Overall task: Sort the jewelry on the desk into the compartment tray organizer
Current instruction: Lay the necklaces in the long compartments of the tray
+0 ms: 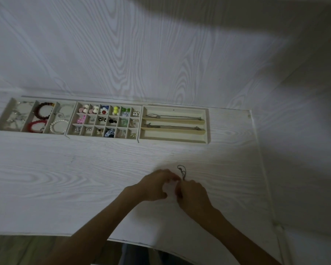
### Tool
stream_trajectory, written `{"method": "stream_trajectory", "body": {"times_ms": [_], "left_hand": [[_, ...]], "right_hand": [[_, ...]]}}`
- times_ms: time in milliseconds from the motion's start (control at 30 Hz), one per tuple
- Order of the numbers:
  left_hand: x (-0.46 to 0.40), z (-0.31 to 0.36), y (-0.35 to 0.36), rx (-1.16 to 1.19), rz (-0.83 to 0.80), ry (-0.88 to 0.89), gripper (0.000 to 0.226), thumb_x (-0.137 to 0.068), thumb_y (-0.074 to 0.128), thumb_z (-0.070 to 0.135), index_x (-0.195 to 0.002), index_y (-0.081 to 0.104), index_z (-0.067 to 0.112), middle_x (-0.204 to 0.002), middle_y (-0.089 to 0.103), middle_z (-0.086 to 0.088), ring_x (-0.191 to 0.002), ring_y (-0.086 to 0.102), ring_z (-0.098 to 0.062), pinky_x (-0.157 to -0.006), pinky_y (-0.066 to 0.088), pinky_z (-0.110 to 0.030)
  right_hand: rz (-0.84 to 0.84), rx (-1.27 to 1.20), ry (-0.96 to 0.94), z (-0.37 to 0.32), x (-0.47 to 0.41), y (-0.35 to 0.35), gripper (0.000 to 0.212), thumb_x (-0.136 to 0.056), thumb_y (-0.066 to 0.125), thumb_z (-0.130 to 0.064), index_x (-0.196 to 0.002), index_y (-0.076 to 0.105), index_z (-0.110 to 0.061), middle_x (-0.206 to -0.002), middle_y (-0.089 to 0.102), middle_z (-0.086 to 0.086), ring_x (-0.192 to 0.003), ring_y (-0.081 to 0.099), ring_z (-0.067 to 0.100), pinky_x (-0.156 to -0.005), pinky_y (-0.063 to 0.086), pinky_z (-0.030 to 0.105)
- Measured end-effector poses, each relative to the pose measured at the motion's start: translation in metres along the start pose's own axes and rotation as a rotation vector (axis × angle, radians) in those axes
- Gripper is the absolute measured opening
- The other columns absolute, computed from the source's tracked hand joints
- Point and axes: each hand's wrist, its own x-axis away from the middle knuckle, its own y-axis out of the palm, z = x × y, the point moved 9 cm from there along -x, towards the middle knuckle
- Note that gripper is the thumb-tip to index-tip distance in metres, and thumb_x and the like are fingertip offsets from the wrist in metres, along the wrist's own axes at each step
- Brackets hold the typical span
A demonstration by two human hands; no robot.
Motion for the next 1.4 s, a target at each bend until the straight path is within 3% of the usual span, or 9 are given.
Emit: {"method": "stream_trajectory", "body": {"times_ms": [167, 333, 633, 833, 1000, 1100, 1167, 1267, 1400], "left_hand": [[-0.001, 0.011, 0.009, 0.067, -0.015, 0.009, 0.056, -0.073, 0.078, 0.035, -0.122, 0.053, 0.025, -0.113, 0.048, 0.009, -0.094, 0.045, -0.008, -0.077, 0.039, -0.023], [-0.001, 0.023, -0.011, 0.183, 0.032, 0.048, 0.021, -0.088, 0.061, 0.04, -0.096, 0.067, 0.021, -0.076, 0.057, 0.016, -0.063, 0.049, 0.004, -0.061, 0.038, -0.014], [0.004, -0.023, -0.071, 0.248, 0.099, -0.086, 0.017, -0.089, 0.062, 0.035, -0.093, 0.071, 0.022, -0.089, 0.068, 0.01, -0.083, 0.061, -0.005, -0.079, 0.048, -0.025], [0.0, -0.002, -0.116, 0.305, 0.15, 0.008, 0.008, -0.089, 0.063, 0.025, -0.091, 0.071, 0.023, -0.087, 0.067, 0.01, -0.076, 0.059, 0.003, -0.073, 0.045, -0.01], [-0.015, 0.028, -0.139, 0.04, 0.112, 0.028, 0.015, -0.091, 0.057, 0.035, -0.092, 0.069, 0.026, -0.091, 0.055, 0.013, -0.085, 0.048, -0.009, -0.077, 0.038, -0.02], [-0.021, 0.034, -0.147, 0.053, 0.097, -0.029, 0.011, -0.091, 0.058, 0.032, -0.087, 0.065, 0.024, -0.095, 0.055, 0.013, -0.095, 0.046, -0.006, -0.068, 0.029, -0.007], [-0.022, 0.038, -0.148, 0.069, 0.053, -0.054, 0.014, -0.091, 0.056, 0.03, -0.081, 0.065, 0.025, -0.097, 0.064, 0.006, -0.094, 0.053, -0.01, -0.073, 0.036, -0.014], [-0.017, 0.042, -0.151, 0.146, 0.032, -0.055, 0.02, -0.088, 0.058, 0.025, -0.072, 0.067, 0.019, -0.075, 0.068, 0.002, -0.077, 0.063, -0.013, -0.079, 0.047, -0.031], [-0.012, 0.036, -0.156, 0.132, 0.048, -0.045, 0.016, -0.087, 0.062, 0.023, -0.078, 0.073, 0.017, -0.054, 0.061, 0.013, -0.052, 0.056, 0.004, -0.059, 0.043, -0.011]], "right_hand": [[-0.013, -0.448, -0.007, 0.001, 0.008, -0.044, 0.012, -0.078, 0.069, -0.012, -0.081, 0.07, -0.023, -0.08, 0.07, -0.008, -0.07, 0.065, 0.004, -0.06, 0.048, 0.016], [-0.186, -1.186, 0.028, -0.003, 0.009, -0.075, 0.008, -0.087, 0.058, 0.001, -0.087, 0.057, -0.007, -0.078, 0.07, 0.005, -0.071, 0.069, 0.018, -0.063, 0.057, 0.025], [-0.306, -1.882, 0.114, 0.028, -0.005, -0.104, 0.021, -0.081, 0.054, -0.002, -0.084, 0.073, -0.008, -0.085, 0.071, 0.008, -0.08, 0.071, 0.013, -0.066, 0.056, 0.017], [-0.271, -1.933, 0.195, 0.049, -0.028, -0.099, 0.03, -0.08, 0.049, 0.003, -0.093, 0.075, -0.004, -0.089, 0.072, 0.006, -0.088, 0.07, 0.013, -0.069, 0.056, 0.017], [-0.133, -1.307, 0.204, 0.061, -0.047, -0.082, 0.017, -0.09, 0.055, -0.003, -0.102, 0.065, -0.01, -0.101, 0.069, 0.008, -0.088, 0.069, 0.015, -0.072, 0.056, 0.022], [-0.046, -1.027, -0.047, 0.032, -0.058, -0.097, 0.029, -0.084, 0.065, -0.006, -0.105, 0.062, -0.025, -0.11, 0.065, -0.003, -0.099, 0.063, 0.011, -0.074, 0.052, 0.017], [-0.073, -0.959, -0.172, 0.003, -0.061, -0.101, 0.036, -0.079, 0.072, -0.016, -0.105, 0.06, -0.038, -0.109, 0.063, -0.016, -0.102, 0.059, 0.001, -0.079, 0.05, 0.015], [-0.122, -0.842, -0.301, -0.031, -0.062, -0.101, 0.026, -0.077, 0.076, -0.024, -0.09, 0.064, -0.044, -0.098, 0.064, -0.031, -0.098, 0.056, -0.012, -0.082, 0.042, 0.006], [-0.208, -0.941, -0.334, -0.038, -0.061, -0.093, 0.009, -0.085, 0.067, -0.024, -0.09, 0.071, -0.03, -0.1, 0.071, -0.02, -0.103, 0.062, -0.003, -0.087, 0.045, 0.013]]}}
